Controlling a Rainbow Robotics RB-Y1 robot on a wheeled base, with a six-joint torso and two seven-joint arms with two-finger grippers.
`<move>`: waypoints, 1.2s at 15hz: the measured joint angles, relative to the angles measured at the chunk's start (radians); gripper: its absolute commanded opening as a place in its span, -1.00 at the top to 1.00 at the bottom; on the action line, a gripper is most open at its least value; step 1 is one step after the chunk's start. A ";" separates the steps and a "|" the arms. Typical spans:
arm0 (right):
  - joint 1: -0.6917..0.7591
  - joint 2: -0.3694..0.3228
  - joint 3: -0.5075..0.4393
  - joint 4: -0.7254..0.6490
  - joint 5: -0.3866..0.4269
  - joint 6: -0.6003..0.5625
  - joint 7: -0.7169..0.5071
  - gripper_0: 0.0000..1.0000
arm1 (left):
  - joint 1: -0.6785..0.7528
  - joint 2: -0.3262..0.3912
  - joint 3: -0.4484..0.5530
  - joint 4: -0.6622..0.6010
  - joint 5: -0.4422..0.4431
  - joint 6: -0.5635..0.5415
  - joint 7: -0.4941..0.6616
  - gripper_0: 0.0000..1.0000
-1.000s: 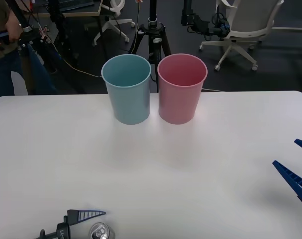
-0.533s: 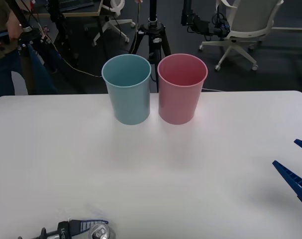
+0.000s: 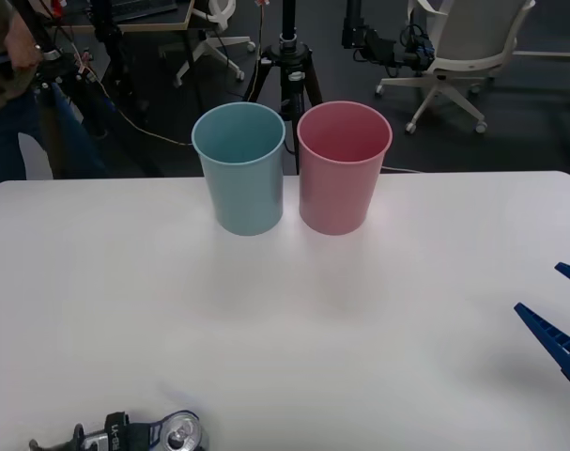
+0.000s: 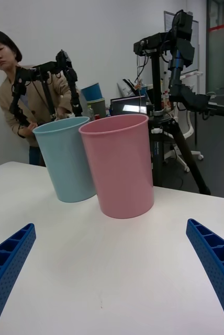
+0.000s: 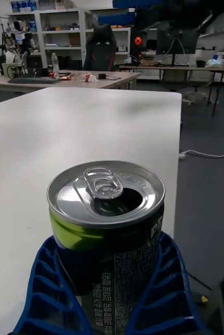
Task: Grasp the object on the table and drop it into the matching bin: aluminum can to the light blue bin, PET bottle to the pink bin.
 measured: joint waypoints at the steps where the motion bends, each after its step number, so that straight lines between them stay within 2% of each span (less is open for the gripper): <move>1: 0.000 0.000 0.000 0.000 0.000 0.000 0.000 -1.00 | 0.009 0.001 0.021 -0.023 0.000 0.000 0.037 1.00; 4: 0.000 0.000 0.000 0.000 0.000 0.000 0.000 -1.00 | 0.032 0.002 0.097 -0.094 0.004 0.044 0.120 1.00; 6: 0.000 0.000 0.000 0.000 0.000 0.000 0.000 -1.00 | 0.045 0.002 0.148 -0.125 0.037 0.098 0.137 1.00; 12: 0.000 0.000 0.000 0.000 0.000 0.000 0.000 -1.00 | 0.043 0.003 0.278 -0.129 0.086 0.153 0.234 1.00; 18: 0.000 0.000 0.000 0.000 0.000 0.000 0.000 -1.00 | 0.023 0.010 0.326 -0.171 0.128 0.224 0.259 1.00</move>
